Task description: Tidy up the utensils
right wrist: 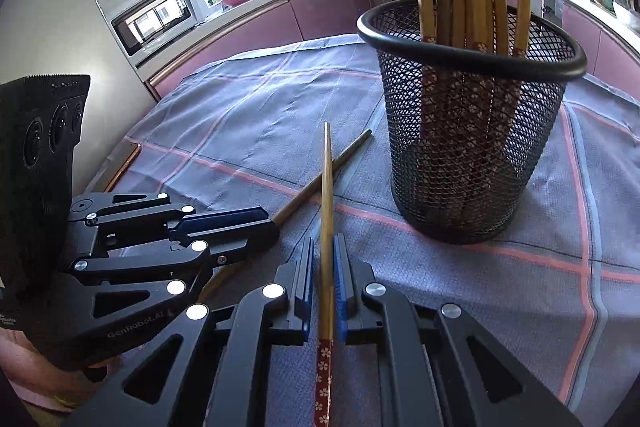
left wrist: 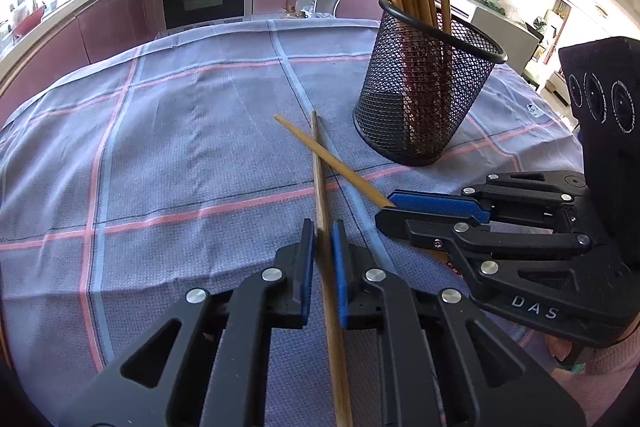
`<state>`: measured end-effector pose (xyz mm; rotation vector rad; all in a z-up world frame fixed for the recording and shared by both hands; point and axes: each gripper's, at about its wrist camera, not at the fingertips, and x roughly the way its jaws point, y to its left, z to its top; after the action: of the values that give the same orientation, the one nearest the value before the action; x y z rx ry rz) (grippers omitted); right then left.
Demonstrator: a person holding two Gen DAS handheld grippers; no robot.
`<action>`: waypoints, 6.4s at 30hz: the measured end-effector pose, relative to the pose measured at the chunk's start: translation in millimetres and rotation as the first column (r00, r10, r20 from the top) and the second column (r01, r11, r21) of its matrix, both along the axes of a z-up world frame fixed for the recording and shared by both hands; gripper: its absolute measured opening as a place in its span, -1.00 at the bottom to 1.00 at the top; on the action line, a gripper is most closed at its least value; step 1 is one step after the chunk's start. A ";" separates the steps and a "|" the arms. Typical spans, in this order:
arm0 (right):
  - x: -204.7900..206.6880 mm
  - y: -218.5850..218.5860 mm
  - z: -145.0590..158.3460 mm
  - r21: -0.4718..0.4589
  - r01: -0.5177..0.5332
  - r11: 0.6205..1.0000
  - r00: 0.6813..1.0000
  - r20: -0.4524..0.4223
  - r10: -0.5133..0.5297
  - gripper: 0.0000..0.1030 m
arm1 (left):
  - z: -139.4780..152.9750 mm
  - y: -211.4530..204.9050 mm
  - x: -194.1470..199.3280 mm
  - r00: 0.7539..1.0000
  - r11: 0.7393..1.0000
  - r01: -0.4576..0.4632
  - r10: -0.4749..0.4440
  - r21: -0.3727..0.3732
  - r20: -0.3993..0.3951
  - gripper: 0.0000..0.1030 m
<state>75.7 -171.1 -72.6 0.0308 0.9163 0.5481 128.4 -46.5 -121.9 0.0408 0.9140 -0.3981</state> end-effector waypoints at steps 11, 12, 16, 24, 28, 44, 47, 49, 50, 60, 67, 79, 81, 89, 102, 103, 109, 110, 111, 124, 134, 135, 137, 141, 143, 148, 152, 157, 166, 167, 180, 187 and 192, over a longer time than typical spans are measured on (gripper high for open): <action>-1.6 -5.2 0.8 0.026 0.012 1.000 1.000 0.001 -0.012 -0.89 | 1.4 1.0 -2.3 1.000 1.000 -0.023 0.023 -0.005 0.008 -0.84; -2.0 -6.1 1.6 0.031 0.012 0.999 1.000 0.002 -0.012 -0.89 | 2.1 1.2 -2.9 1.000 1.000 -0.024 0.024 -0.008 0.009 -0.84; -4.5 -11.9 6.3 0.049 0.009 0.999 1.000 0.010 -0.009 -0.89 | 3.7 2.2 -5.9 1.000 1.000 -0.021 0.021 -0.015 0.015 -0.84; -11.0 -15.1 18.3 0.070 0.000 0.998 0.999 0.040 -0.003 -0.89 | 11.0 5.8 -13.1 0.999 0.999 -0.020 0.021 -0.032 0.030 -0.84; -13.3 -17.3 23.4 0.077 -0.001 0.997 0.999 0.052 -0.003 -0.89 | 16.2 7.2 -16.3 0.999 0.999 -0.018 0.020 -0.043 0.037 -0.84; -23.9 -22.5 41.1 0.100 -0.006 0.995 0.995 0.097 -0.004 -0.89 | 37.4 14.5 -25.4 0.998 0.995 -0.009 0.016 -0.104 0.065 -0.84; -25.6 -23.0 43.3 0.104 -0.006 0.995 0.995 0.104 -0.005 -0.89 | 39.8 16.0 -26.4 0.997 0.994 -0.009 0.017 -0.113 0.069 -0.84; -26.3 -23.6 44.3 0.106 -0.005 0.994 0.994 0.109 -0.007 -0.89 | 40.9 17.4 -27.3 0.997 0.993 -0.011 0.019 -0.119 0.072 -0.84; -26.3 -23.5 45.0 0.107 -0.005 0.994 0.994 0.111 -0.006 -0.89 | 41.7 17.9 -28.0 0.997 0.993 -0.011 0.020 -0.122 0.073 -0.84; -27.8 -24.9 50.1 0.120 -0.002 0.993 0.991 0.130 -0.014 -0.89 | 48.0 20.6 -28.9 0.997 0.989 -0.006 0.017 -0.150 0.078 -0.84; -30.5 -31.0 54.6 0.132 0.001 0.991 0.990 0.143 -0.020 -0.89 | 54.2 22.6 -32.3 0.996 0.986 0.002 0.014 -0.169 0.093 -0.84; -32.2 -43.7 59.9 0.148 0.014 0.989 0.987 0.159 -0.038 -0.89 | 63.7 23.0 -37.4 0.993 0.982 0.015 0.007 -0.189 0.118 -0.84; -32.1 -44.1 60.6 0.149 0.016 0.989 0.986 0.161 -0.040 -0.89 | 65.1 22.5 -38.3 0.993 0.982 0.017 0.006 -0.189 0.121 -0.84; -33.3 -49.4 64.3 0.155 0.022 0.988 0.984 0.174 -0.049 -0.89 | 67.8 22.1 -38.2 0.992 0.981 0.021 0.003 -0.191 0.128 -0.84; -33.8 -51.0 66.7 0.162 0.028 0.986 0.982 0.180 -0.057 -0.89 | 72.9 22.0 -41.1 0.990 0.981 0.025 0.002 -0.194 0.138 -0.84; -33.9 -51.5 67.0 0.162 0.029 0.986 0.982 0.181 -0.058 -0.89 | 73.4 21.7 -40.9 0.990 0.981 0.026 0.001 -0.194 0.138 -0.85; -32.4 -51.6 68.1 0.167 0.034 0.985 0.981 0.185 -0.065 -0.89 | 75.4 20.2 -41.0 0.990 0.981 0.030 -0.002 -0.192 0.143 -0.84; -32.2 -52.1 68.5 0.167 0.034 0.985 0.980 0.186 -0.066 -0.89 | 75.7 20.1 -41.2 0.990 0.981 0.031 -0.003 -0.192 0.144 -0.84; -32.2 -52.2 68.9 0.167 0.035 0.985 0.980 0.187 -0.067 -0.89 | 75.7 20.1 -40.9 0.990 0.981 0.030 -0.002 -0.192 0.144 -0.84; -29.9 -56.6 70.2 0.181 0.043 0.983 0.978 0.193 -0.079 -0.89 | 80.5 16.3 -40.2 0.989 0.981 0.035 -0.006 -0.191 0.149 -0.85; -30.3 -55.7 70.2 0.186 0.048 0.981 0.977 0.197 -0.085 -0.89 | 82.6 15.0 -39.3 0.988 0.981 0.037 -0.008 -0.190 0.153 -0.85; -30.2 -56.2 70.6 0.187 0.048 0.981 0.977 0.198 -0.085 -0.89 | 82.4 15.0 -39.5 0.988 0.981 0.037 -0.008 -0.189 0.154 -0.85; -30.3 -56.9 71.3 0.188 0.049 0.981 0.976 0.199 -0.086 -0.89 | 83.1 14.8 -38.6 0.988 0.981 0.038 -0.009 -0.189 0.154 -0.85; -30.1 -57.3 71.5 0.188 0.048 0.981 0.976 0.200 -0.086 -0.89 | 83.3 15.0 -38.7 0.988 0.981 0.039 -0.009 -0.189 0.156 -0.84; -30.0 -57.5 71.5 0.189 0.048 0.981 0.976 0.200 -0.086 -0.89 | 83.6 14.7 -38.8 0.988 0.981 0.039 -0.010 -0.189 0.156 -0.85; -29.6 -58.3 73.3 0.191 0.049 0.980 0.975 0.203 -0.088 -0.89 | 83.4 13.8 -38.6 0.987 0.981 0.040 -0.010 -0.188 0.158 -0.85; -29.3 -57.8 74.6 0.191 0.050 0.980 0.975 0.205 -0.090 -0.89 | 84.8 13.0 -38.5 0.987 0.981 0.041 -0.011 -0.188 0.160 -0.85; -29.4 -57.8 74.2 0.191 0.050 0.980 0.975 0.204 -0.090 -0.89 | 87.7 11.7 -38.7 0.987 0.981 0.044 -0.013 -0.189 0.163 -0.85; -29.5 -57.9 74.2 0.194 0.050 0.980 0.975 0.205 -0.090 -0.89 | 87.6 11.7 -38.8 0.987 0.981 0.044 -0.012 -0.189 0.163 -0.85; -29.1 -58.0 74.4 0.194 0.050 0.980 0.975 0.205 -0.090 -0.89 | 87.9 11.3 -38.5 0.987 0.981 0.044 -0.013 -0.189 0.163 -0.85; -29.1 -58.6 74.1 0.194 0.049 0.980 0.975 0.205 -0.089 -0.89 | 90.8 9.1 -38.4 0.986 0.981 0.049 -0.017 -0.189 0.166 -0.85; -27.3 -57.8 77.8 0.195 0.050 0.980 0.974 0.208 -0.091 -0.89 | 90.7 9.5 -39.0 0.986 0.981 0.049 -0.017 -0.189 0.167 -0.85; -26.6 -57.5 79.1 0.196 0.049 0.979 0.974 0.209 -0.091 -0.89 | 90.6 9.3 -39.0 0.986 0.981 0.050 -0.018 -0.189 0.167 -0.85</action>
<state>49.1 -228.6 6.5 0.1726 0.6456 0.5595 89.3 -37.2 -31.2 -0.0872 0.7090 -0.5059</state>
